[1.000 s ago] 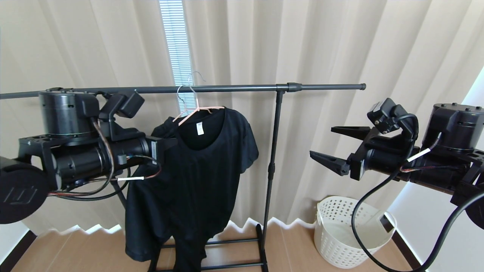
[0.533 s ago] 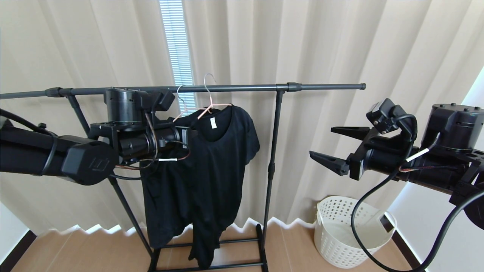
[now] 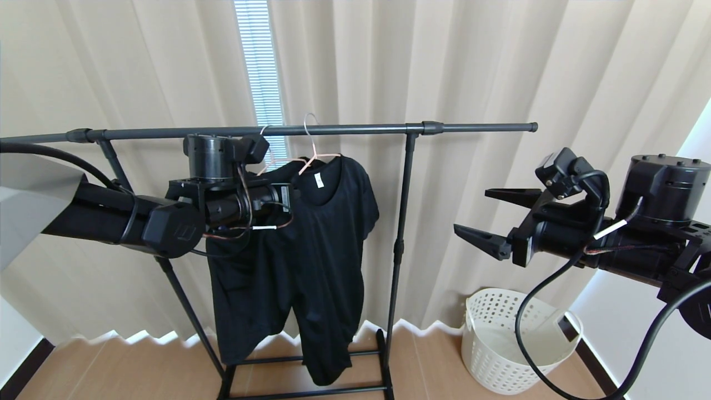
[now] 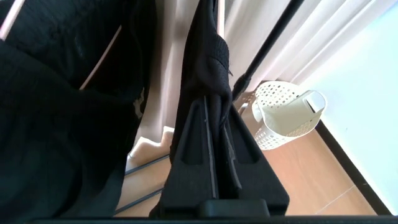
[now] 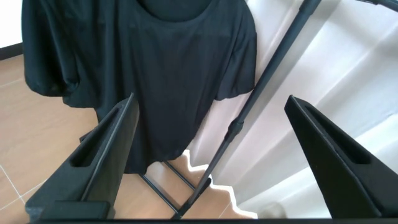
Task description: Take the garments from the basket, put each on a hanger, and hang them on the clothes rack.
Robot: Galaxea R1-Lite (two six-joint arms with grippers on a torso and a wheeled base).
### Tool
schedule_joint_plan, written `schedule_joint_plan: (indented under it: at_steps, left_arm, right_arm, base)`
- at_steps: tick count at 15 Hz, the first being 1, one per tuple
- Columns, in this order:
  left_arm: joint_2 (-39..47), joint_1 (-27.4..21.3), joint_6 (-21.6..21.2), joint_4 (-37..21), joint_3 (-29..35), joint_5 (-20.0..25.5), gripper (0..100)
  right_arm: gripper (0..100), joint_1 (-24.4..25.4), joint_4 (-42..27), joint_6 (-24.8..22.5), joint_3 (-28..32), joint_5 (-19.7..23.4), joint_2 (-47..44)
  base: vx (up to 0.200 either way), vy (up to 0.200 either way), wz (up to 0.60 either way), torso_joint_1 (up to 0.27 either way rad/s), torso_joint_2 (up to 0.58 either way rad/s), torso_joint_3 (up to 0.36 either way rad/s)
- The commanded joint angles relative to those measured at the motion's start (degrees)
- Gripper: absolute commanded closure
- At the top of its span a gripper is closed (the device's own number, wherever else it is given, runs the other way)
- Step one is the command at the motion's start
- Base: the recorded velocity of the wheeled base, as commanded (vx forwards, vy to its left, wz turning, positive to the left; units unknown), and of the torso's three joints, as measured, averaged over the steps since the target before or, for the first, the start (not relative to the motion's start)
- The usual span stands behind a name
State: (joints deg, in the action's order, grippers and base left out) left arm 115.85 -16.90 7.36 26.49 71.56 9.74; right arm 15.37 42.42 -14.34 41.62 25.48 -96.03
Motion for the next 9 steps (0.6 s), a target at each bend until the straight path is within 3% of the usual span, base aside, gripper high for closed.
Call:
schedule_joint_plan:
  at_steps: [1, 9]
  left_arm:
    - [1.22, -0.07, 0.02, -0.04, 1.3, 0.02, 100]
    - [5.09, 0.02, 0.81, -0.04, 5.61, -0.07, 100]
  right_arm:
    - [0, 0.01, 0.03, -0.08, -0.05, 0.01, -0.04]
    - [0, -0.17, 0.03, -0.08, -0.22, 0.01, -0.04]
  base:
    - [0.0, 0.0, 0.0, 0.0, 0.0, 0.0]
    - [0.0, 0.0, 0.0, 0.0, 0.0, 0.0]
